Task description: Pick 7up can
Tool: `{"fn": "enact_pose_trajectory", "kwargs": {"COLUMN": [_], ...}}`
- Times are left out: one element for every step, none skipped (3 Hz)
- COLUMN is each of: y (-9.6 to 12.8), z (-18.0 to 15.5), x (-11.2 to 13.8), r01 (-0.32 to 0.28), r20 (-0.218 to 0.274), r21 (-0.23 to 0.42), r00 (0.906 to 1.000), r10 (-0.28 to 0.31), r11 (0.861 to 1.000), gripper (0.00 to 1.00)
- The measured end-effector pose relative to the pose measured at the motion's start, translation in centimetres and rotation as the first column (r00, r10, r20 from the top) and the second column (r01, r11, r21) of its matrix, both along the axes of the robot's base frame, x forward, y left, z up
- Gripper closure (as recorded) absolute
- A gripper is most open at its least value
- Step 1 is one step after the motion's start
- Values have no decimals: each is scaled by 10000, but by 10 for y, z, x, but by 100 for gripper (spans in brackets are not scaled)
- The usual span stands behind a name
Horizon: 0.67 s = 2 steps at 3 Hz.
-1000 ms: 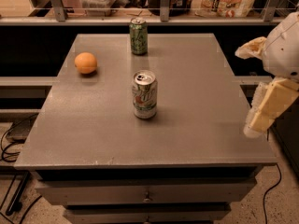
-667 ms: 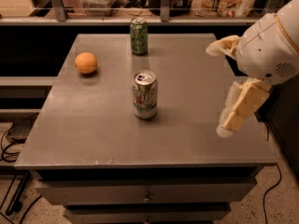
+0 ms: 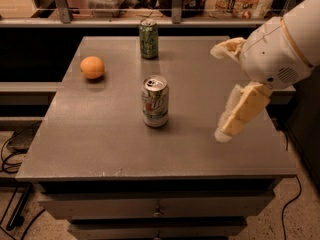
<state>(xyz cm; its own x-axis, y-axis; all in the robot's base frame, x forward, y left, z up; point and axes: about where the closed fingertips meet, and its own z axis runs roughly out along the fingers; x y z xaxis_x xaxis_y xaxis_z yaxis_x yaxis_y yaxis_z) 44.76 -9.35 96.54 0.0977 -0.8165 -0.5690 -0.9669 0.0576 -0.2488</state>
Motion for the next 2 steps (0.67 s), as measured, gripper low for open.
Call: {"fn": "enact_pose_trajectory", "kwargs": {"y": [32, 72], "z": [-3, -11], "x": [21, 42], "r01": [-210, -692], "r20": [66, 169], "r21": [1237, 2091], "r00": [9998, 9976], "r10": [203, 672], "r11": [9921, 9754], "gripper": [0, 0]}}
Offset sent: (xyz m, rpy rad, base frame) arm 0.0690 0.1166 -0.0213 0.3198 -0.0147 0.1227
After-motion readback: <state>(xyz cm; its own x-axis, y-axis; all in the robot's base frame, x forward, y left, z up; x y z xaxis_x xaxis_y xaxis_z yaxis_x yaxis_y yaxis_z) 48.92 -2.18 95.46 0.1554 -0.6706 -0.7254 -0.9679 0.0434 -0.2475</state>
